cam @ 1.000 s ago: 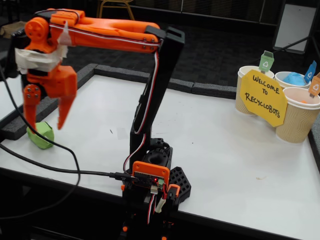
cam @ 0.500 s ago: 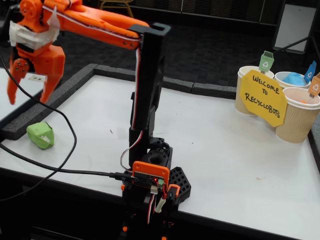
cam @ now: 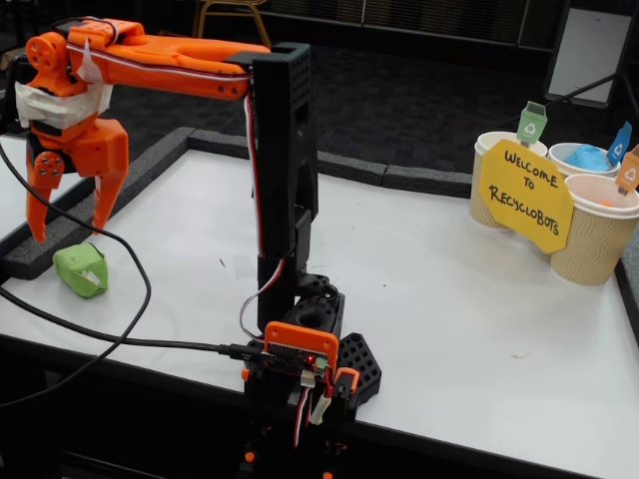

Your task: Sort rubbish by color.

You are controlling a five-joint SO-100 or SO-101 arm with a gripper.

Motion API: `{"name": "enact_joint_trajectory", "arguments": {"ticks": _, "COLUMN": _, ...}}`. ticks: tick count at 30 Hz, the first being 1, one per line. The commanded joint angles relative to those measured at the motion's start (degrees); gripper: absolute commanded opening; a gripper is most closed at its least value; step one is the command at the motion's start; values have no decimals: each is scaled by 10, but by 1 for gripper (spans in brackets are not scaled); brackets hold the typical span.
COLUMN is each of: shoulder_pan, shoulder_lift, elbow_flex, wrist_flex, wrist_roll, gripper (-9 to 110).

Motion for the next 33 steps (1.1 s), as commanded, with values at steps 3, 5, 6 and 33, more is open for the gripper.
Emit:
{"name": "enact_joint_trajectory", "arguments": {"ticks": 3, "shoulder_pan": 21, "shoulder_lift": -4, "elbow_flex": -55, "wrist_flex": -31, "wrist_roll": -35, "gripper": 18}}
{"name": "enact_joint_trajectory", "arguments": {"ticks": 5, "shoulder_pan": 26, "shoulder_lift": -20, "elbow_flex": -60, "wrist_flex": -42, "wrist_roll": -35, "gripper": 18}}
{"name": "enact_joint_trajectory", "arguments": {"ticks": 6, "shoulder_pan": 30, "shoulder_lift": -29, "elbow_flex": -61, "wrist_flex": -47, "wrist_roll": -36, "gripper": 18}}
{"name": "enact_joint_trajectory", "arguments": {"ticks": 33, "shoulder_pan": 68, "shoulder_lift": -104, "elbow_flex": 46, "wrist_flex": -169, "wrist_roll": -40, "gripper": 4}}
